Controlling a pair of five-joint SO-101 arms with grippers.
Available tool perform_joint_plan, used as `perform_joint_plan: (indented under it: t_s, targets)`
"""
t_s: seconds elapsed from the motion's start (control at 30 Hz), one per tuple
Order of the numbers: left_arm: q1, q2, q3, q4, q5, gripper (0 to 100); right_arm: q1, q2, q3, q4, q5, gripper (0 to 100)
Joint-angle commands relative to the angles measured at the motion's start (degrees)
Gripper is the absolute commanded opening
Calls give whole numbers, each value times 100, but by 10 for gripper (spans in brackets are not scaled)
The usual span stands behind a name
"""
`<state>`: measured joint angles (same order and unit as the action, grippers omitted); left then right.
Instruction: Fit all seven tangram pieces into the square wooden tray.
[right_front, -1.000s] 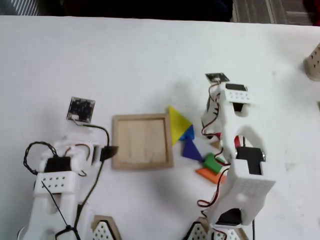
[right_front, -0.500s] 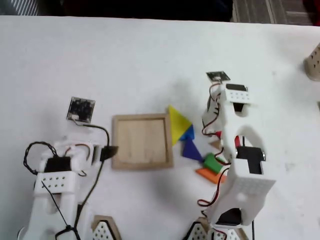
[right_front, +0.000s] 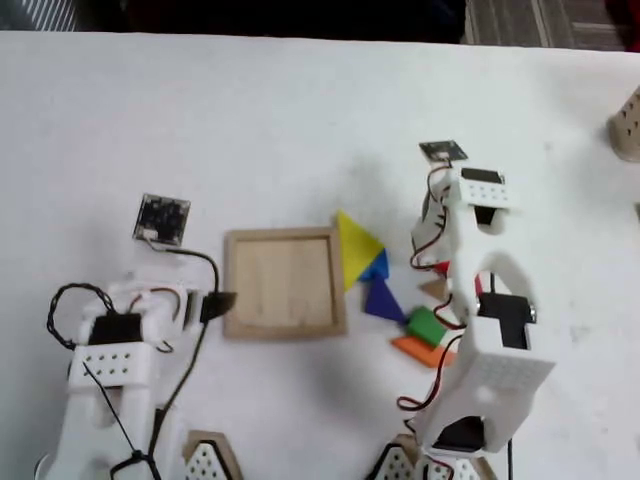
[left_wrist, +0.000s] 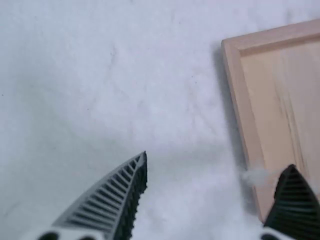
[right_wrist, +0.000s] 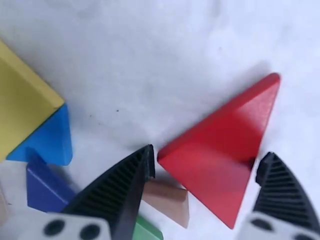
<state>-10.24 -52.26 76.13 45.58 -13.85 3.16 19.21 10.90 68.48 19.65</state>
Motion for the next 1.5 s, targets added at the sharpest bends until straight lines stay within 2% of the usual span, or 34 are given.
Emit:
perform_joint_plan:
  t_s: [0.0, 0.27, 0.53, 0.93, 1.03, 1.2, 1.3, 1.37, 1.47]
  targets:
    - [40, -31, -44, -53, -53, 388, 40, -48, -114, 189, 97, 308]
    - [40, -31, -44, -53, -53, 388, 57, -48, -105, 207, 70, 298]
    - [40, -31, -44, -53, -53, 388, 57, -40, -105, 180, 53, 150]
    - [40, -31, -44, -53, -53, 388, 66, 84, -149, 198, 18, 149]
    - [40, -31, -44, -53, -53, 388, 57, 57, -211, 277, -255, 190]
    - [57, -31, -44, -53, -53, 388, -66, -347, -510, 892, -791, 353]
    - [57, -31, -44, -53, -53, 388, -171, -822, -484, 945, -1090, 368]
    - [48, -31, -44, -53, -53, 388, -189, -1156, -334, 927, -1327, 339]
    - [48, -31, -44, -53, -53, 388, -127, -1552, -220, 910, -1811, 172]
